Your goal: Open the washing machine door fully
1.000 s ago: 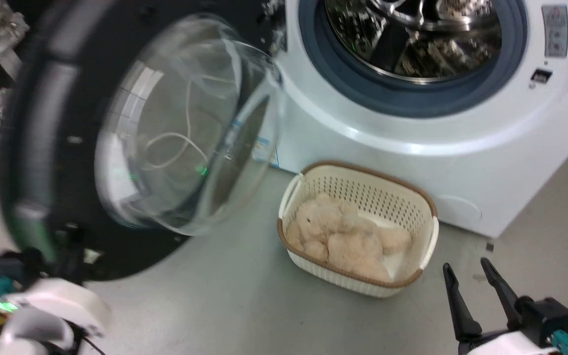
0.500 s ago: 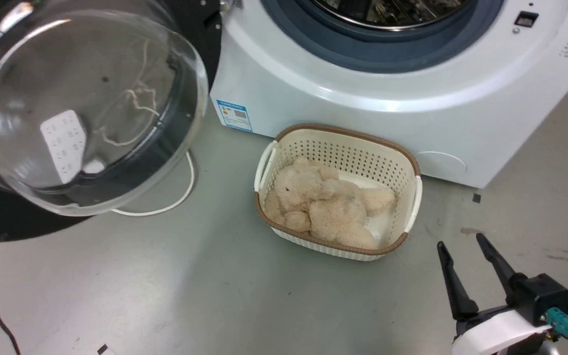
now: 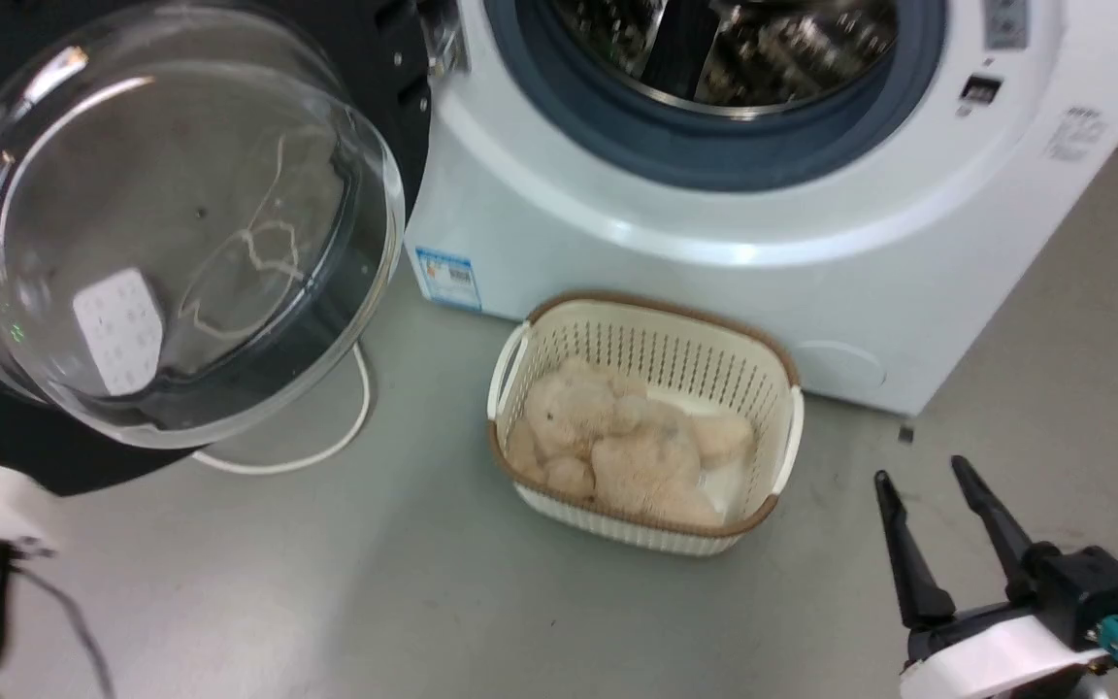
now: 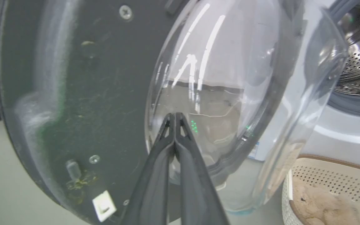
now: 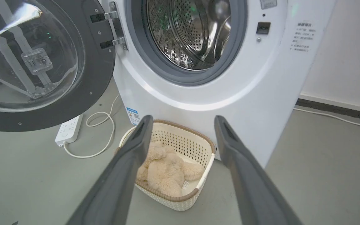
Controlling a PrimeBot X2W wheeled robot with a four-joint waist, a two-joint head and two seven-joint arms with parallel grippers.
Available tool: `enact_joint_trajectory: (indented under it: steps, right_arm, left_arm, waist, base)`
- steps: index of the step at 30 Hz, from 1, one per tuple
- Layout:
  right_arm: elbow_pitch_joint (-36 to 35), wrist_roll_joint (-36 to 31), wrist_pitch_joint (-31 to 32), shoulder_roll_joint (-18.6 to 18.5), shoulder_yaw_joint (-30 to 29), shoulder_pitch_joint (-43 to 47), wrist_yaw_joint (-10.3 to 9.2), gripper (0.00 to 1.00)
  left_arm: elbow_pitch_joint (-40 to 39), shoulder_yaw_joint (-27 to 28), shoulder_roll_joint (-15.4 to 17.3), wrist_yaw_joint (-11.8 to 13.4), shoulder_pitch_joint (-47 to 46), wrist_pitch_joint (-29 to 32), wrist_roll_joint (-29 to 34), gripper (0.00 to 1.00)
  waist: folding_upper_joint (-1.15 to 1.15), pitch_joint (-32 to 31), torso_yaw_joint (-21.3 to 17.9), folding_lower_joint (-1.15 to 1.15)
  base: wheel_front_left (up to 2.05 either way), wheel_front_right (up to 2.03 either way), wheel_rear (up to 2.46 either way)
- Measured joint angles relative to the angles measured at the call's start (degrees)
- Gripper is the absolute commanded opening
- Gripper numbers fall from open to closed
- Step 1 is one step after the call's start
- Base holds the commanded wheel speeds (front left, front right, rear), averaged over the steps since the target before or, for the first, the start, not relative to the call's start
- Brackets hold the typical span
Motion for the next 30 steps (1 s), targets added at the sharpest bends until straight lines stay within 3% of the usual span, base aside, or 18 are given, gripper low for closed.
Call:
enact_joint_trajectory:
  steps: [5, 13, 19, 24, 25, 30]
  right_arm:
    - [-0.5, 0.7, -1.9, 0.0, -1.3, 0.5, 0.00, 1.00]
    - [-1.8, 0.8, -3.4, 0.0, -2.8, 1.8, 0.00, 1.00]
    - [-2.3, 1.7, -3.4, 0.0, -2.8, 4.6, 0.00, 1.00]
    - [-2.3, 2.9, -3.4, 0.0, -2.9, 5.9, 0.00, 1.00]
    - [-2.2, 3.1, -3.4, 0.0, -3.0, 6.0, 0.00, 1.00]
    - [-1.6, 3.4, -3.3, 0.0, -2.6, 7.0, 0.00, 1.00]
  left_arm:
    - [-8.9, -1.7, -4.6, 1.2, 5.0, -1.6, 0.0, 0.00]
    - [-22.4, -6.0, -11.0, 5.0, 14.7, -1.3, 0.9, 0.00]
    - [-26.8, -10.5, -14.9, 8.1, 21.6, -0.9, 3.6, 0.00]
    - [-27.4, -13.7, -16.2, 9.3, 25.5, -1.1, 5.8, 0.04]
    - [-27.5, -14.2, -16.4, 9.5, 25.9, -1.1, 6.1, 1.00]
    - [-27.0, -15.9, -16.5, 10.5, 27.0, -1.1, 8.1, 1.00]
  waist:
    - [0.00, -3.7, -0.9, 0.00]
    - [0.00, -8.8, -5.1, -0.01]
    - [0.00, -11.3, -8.8, -0.01]
    - [0.00, -12.2, -11.1, 0.00]
    - [0.00, -12.3, -11.4, 0.00]
    - [0.00, -12.5, -12.3, 0.00]
  base:
    - [0.00, 0.00, 0.00]
    - [0.00, 0.00, 0.00]
    - [0.00, 0.00, 0.00]
    - [0.00, 0.00, 0.00]
    - [0.00, 0.00, 0.00]
    - [0.00, 0.00, 0.00]
